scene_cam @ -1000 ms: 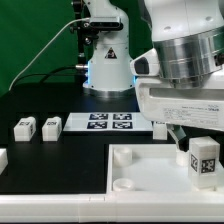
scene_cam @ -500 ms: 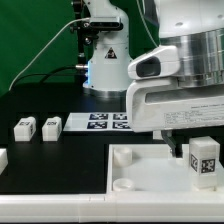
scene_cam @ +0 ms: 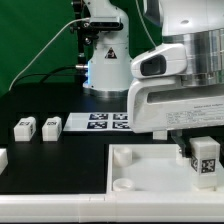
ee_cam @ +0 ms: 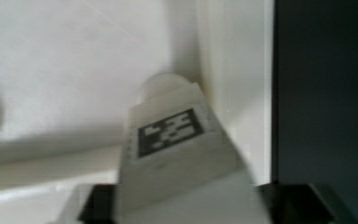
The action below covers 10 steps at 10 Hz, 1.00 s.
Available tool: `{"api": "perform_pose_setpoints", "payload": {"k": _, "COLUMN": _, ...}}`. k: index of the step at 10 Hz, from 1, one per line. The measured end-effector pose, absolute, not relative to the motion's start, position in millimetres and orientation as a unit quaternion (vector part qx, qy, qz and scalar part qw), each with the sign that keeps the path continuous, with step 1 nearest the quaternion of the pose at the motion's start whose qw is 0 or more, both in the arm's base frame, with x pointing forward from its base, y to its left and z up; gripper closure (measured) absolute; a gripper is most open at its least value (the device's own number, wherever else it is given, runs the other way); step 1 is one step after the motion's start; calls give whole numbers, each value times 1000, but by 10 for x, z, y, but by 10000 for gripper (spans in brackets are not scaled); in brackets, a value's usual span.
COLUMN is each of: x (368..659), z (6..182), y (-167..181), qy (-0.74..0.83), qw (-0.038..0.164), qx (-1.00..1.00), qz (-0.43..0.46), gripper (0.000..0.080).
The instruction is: Assemble one leg
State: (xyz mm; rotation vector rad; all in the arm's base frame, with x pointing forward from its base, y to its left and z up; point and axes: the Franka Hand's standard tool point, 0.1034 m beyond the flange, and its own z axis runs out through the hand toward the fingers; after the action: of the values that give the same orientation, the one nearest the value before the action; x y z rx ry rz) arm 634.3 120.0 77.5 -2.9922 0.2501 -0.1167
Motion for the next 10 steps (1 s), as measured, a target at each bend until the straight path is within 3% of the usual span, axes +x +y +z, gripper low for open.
{"api": "perform_pose_setpoints", "payload": {"k": 1, "x": 6343, "z": 771, "y": 1180, "qy": 138, "qw": 70, "qx": -987, "qz": -35, "gripper": 495}}
{"api": "perform_pose_setpoints", "payload": {"k": 4, "x": 6342, "z": 761, "y": 1141, "qy": 318, "qw": 74, "qx": -945, "qz": -23, "gripper": 495}}
{"api": "perform_pose_setpoints", "payload": {"k": 6, "x": 6340, "z": 744, "y": 1095, "qy": 478, "qw": 93, "qx": -874, "qz": -8, "gripper": 496}}
{"api": "perform_pose_setpoints", "payload": {"k": 10, "x": 6304, "z": 730, "y": 1161, "qy": 700, "qw": 105, "qx": -706, "qz": 33, "gripper": 496}}
